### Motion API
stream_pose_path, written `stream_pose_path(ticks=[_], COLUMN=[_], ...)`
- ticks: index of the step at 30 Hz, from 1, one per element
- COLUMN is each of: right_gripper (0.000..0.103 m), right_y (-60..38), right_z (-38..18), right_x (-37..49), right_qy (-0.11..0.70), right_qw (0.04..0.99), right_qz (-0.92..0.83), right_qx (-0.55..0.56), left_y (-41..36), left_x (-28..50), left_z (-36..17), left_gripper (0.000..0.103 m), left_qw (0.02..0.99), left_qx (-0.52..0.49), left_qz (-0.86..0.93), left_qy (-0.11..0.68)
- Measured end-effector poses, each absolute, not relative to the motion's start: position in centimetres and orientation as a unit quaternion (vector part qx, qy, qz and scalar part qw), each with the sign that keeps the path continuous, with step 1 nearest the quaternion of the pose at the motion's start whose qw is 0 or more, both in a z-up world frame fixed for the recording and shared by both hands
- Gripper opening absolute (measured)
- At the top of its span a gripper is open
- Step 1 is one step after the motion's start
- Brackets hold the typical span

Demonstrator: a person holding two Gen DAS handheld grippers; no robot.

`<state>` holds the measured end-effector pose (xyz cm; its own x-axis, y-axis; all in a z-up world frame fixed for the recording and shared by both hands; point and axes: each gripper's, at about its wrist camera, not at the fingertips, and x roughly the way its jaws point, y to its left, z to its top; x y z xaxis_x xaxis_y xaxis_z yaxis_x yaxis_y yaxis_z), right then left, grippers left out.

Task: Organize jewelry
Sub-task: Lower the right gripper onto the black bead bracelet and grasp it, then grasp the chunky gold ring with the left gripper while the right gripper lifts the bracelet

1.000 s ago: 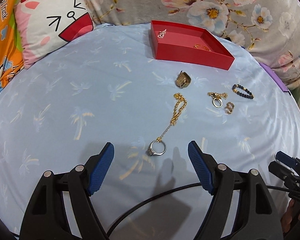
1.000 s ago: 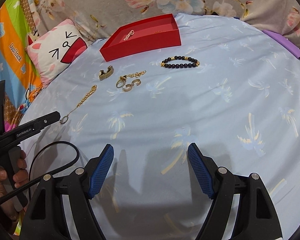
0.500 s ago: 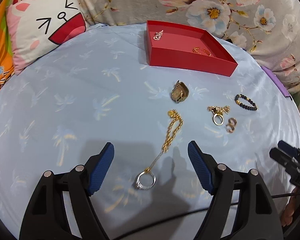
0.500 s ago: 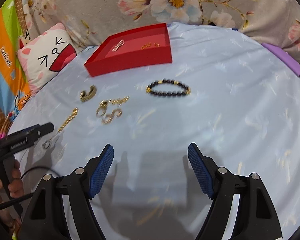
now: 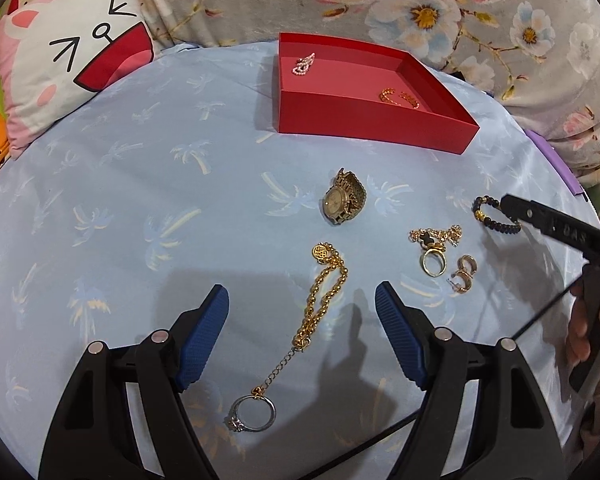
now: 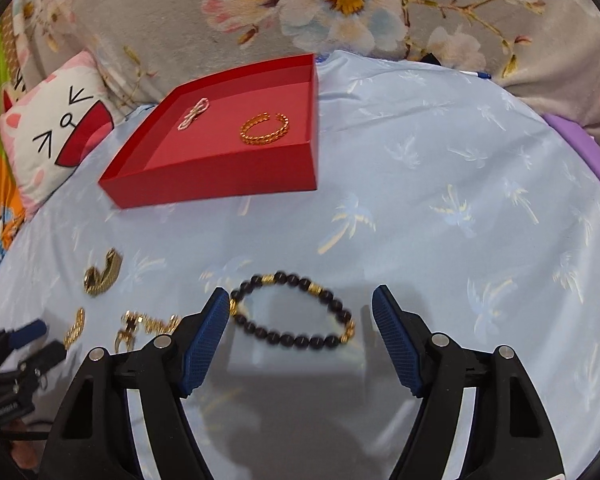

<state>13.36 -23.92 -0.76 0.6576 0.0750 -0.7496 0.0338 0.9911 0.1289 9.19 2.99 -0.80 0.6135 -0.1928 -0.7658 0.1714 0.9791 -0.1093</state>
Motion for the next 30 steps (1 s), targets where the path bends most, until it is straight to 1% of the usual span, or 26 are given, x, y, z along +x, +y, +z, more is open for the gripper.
stream_pose_path(ticks=[2,3,4,6,8,9,10,12,14,15,16,24,30], right_gripper=[0.057,0.053,0.046,0.041,0.02,0.015,0.008,0.007,0.007,0.007,0.007,0.007,0.007], right_y=[-24.2,-24.3,-24.3,-24.0,-23.8,-23.7,-23.8,-23.9,-23.8,-23.8,-23.8,-23.9,-23.8], right_z=[-1.3,-1.6,-1.9,-2.0,-2.0,-2.0,-2.0,-2.0,-2.1,-2.1,-2.1,-2.4,-2.5], right_x=[14.1,14.3,14.4,14.1,13.8,13.7,13.6,13.0,12.2,11.7,11.0,6.6,6.2], right_qy=[0.427,0.433,0.44,0.435,0.435,0.435,0.436,0.436,0.433,0.431,0.428,0.414,0.411], right_qw=[0.902,0.899,0.896,0.899,0.899,0.899,0.899,0.898,0.899,0.899,0.9,0.903,0.904], right_qz=[0.001,0.0,0.001,-0.002,-0.012,-0.015,-0.013,-0.012,-0.016,-0.018,-0.02,-0.018,-0.016], right_qx=[0.064,0.065,0.067,0.057,0.044,0.042,0.046,0.058,0.065,0.068,0.073,0.116,0.118], left_y=[3.1,3.1,3.2,3.3,3.2,3.2,3.1,2.9,2.8,2.7,2.7,2.9,1.0], left_x=[9.3,9.3,9.3,9.3,9.2,9.2,9.2,9.2,9.1,9.1,9.1,10.8,13.5], left_z=[-1.0,-1.0,-1.2,-1.3,-1.4,-1.4,-1.4,-1.4,-1.4,-1.4,-1.4,-0.4,0.0], left_gripper=[0.073,0.073,0.072,0.069,0.066,0.063,0.062,0.053,0.05,0.046,0.044,0.044,0.044], left_qw=[0.898,0.897,0.896,0.896,0.897,0.898,0.898,0.899,0.9,0.9,0.901,0.902,0.901], left_qx=[-0.012,-0.014,-0.016,-0.018,-0.011,-0.007,-0.005,0.002,0.008,0.009,0.011,-0.018,-0.027], left_qz=[-0.1,-0.1,-0.103,-0.106,-0.106,-0.105,-0.105,-0.105,-0.107,-0.11,-0.113,-0.113,-0.122], left_qy=[0.429,0.43,0.432,0.431,0.429,0.428,0.427,0.425,0.422,0.421,0.419,0.417,0.414])
